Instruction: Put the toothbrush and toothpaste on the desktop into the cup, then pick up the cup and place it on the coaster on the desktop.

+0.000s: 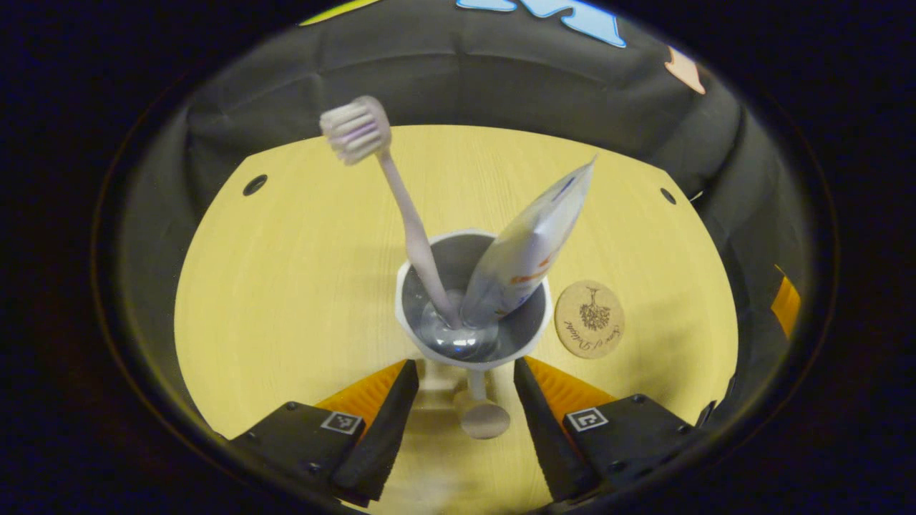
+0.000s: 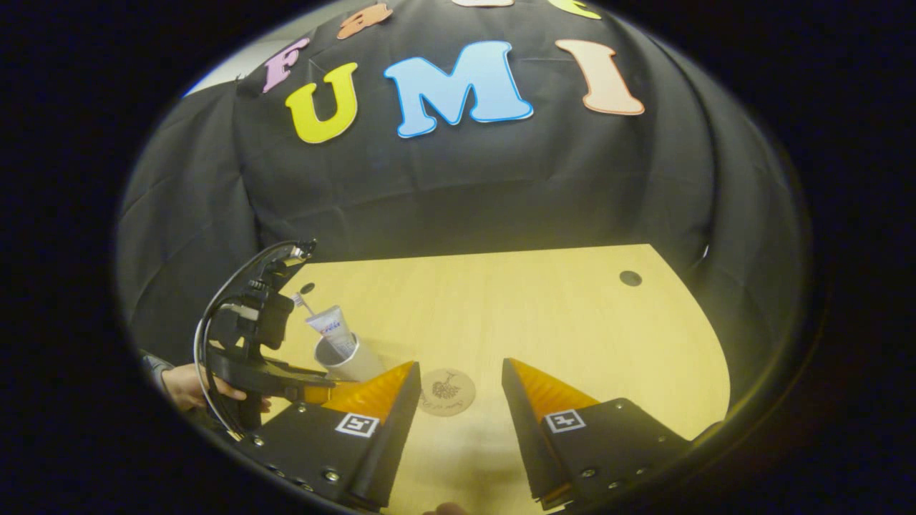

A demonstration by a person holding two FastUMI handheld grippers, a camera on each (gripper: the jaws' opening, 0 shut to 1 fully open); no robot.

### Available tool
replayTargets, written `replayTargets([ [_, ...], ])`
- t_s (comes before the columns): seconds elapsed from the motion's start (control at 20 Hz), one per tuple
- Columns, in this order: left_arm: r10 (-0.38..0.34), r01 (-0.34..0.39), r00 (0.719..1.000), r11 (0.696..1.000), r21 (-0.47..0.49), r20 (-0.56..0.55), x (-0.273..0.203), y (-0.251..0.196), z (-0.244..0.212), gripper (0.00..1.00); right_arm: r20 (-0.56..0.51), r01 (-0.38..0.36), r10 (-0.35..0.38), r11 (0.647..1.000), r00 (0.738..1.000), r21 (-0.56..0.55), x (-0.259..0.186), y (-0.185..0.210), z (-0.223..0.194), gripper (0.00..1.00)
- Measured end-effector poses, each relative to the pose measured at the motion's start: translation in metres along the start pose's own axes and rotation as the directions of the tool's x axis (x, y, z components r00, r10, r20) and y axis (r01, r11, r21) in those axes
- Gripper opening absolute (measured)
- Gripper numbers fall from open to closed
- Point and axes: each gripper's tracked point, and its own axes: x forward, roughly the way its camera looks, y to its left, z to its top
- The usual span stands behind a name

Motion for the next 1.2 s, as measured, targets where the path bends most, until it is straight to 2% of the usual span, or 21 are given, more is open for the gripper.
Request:
replayTargets([
  [0.1, 0.000, 0.000, 1.000, 1.000, -0.003, -0.021, 0.008, 0.002, -0.001, 0.77, -0.010, -0.001, 0.001, 1.000, 1.000, 0.003, 0.005, 0.000, -0.001, 0.69],
  [0.3, 0.003, -0.002, 0.999, 1.000, 0.006, -0.045, 0.018, 0.001, -0.003, 0.76, -0.023, 0.000, 0.000, 1.000, 1.000, 0.012, 0.009, -0.001, -0.003, 0.69],
  [0.4, 0.009, -0.008, 0.999, 1.000, 0.011, -0.051, 0.020, 0.000, -0.003, 0.72, -0.027, 0.002, -0.002, 1.000, 1.000, 0.015, 0.011, -0.002, -0.004, 0.69],
  [0.55, 0.006, -0.005, 0.998, 1.000, 0.012, -0.058, 0.020, -0.001, -0.004, 0.58, -0.036, 0.005, -0.004, 1.000, 0.999, 0.012, 0.011, -0.004, -0.006, 0.69],
  [0.6, 0.019, -0.018, 0.998, 1.000, 0.007, -0.060, 0.023, 0.001, -0.006, 0.65, -0.039, 0.006, -0.005, 1.000, 0.999, 0.011, 0.012, -0.003, -0.007, 0.69],
  [0.65, 0.024, -0.023, 0.998, 0.999, 0.023, -0.060, 0.024, 0.002, -0.006, 0.36, -0.041, 0.005, -0.005, 1.000, 0.999, 0.011, 0.013, -0.003, -0.006, 0.69],
  [0.8, 0.055, -0.052, 0.997, 0.995, 0.081, -0.045, 0.022, 0.005, -0.004, 0.39, -0.047, 0.000, 0.001, 1.000, 0.999, 0.011, 0.012, 0.000, -0.009, 0.69],
  [0.85, 0.056, -0.053, 0.998, 0.995, 0.090, -0.028, 0.022, 0.004, -0.003, 0.43, -0.050, -0.001, 0.002, 1.000, 0.999, 0.012, 0.013, 0.001, -0.010, 0.69],
  [0.9, 0.056, -0.054, 0.998, 0.994, 0.093, -0.015, 0.021, 0.005, -0.001, 0.37, -0.053, -0.003, 0.004, 1.000, 0.999, 0.013, 0.012, 0.001, -0.012, 0.69],
  [0.95, 0.056, -0.056, 0.998, 0.994, 0.090, 0.002, 0.022, 0.004, 0.000, 0.37, -0.056, -0.005, 0.006, 1.000, 0.998, 0.012, 0.012, 0.002, -0.013, 0.69],
  [1.0, 0.056, -0.057, 0.998, 0.995, 0.082, 0.015, 0.023, 0.004, 0.000, 0.31, -0.057, -0.005, 0.006, 1.000, 0.998, 0.012, 0.011, 0.002, -0.014, 0.69],
  [1.05, 0.057, -0.058, 0.998, 0.995, 0.075, 0.027, 0.024, 0.004, 0.001, 0.41, -0.058, -0.004, 0.005, 1.000, 0.998, 0.011, 0.011, 0.003, -0.014, 0.69],
  [1.1, 0.058, -0.060, 0.998, 0.996, 0.068, 0.035, 0.024, 0.003, 0.000, 0.37, -0.060, -0.002, 0.003, 1.000, 0.998, 0.011, 0.010, 0.001, -0.016, 0.69],
  [1.2, 0.055, -0.057, 0.998, 0.997, 0.059, 0.043, 0.023, 0.002, 0.000, 0.37, -0.062, 0.001, -0.001, 1.000, 0.998, 0.015, 0.010, 0.000, -0.016, 0.69],
])
